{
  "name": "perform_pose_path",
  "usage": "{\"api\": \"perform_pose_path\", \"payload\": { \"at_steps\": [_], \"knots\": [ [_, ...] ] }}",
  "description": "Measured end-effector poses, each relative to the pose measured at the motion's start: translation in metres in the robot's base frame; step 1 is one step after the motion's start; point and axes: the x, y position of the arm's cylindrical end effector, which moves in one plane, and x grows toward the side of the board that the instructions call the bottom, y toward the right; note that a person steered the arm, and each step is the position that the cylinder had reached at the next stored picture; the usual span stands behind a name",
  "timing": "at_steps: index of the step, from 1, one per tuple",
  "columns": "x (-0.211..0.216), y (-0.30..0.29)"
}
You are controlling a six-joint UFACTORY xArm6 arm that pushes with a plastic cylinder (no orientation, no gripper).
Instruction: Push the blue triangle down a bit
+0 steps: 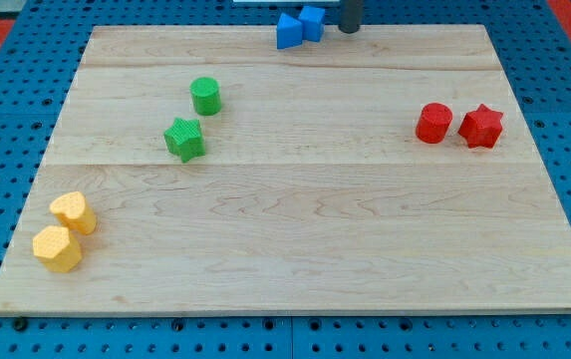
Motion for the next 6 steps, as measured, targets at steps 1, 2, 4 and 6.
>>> {"api": "perform_pose_path", "payload": {
  "at_steps": [1, 2, 4, 6],
  "knots": [
    [0.025, -0.066],
    [0.087, -0.1],
    [0.051, -0.138],
    [0.001, -0.119]
  ]
}}
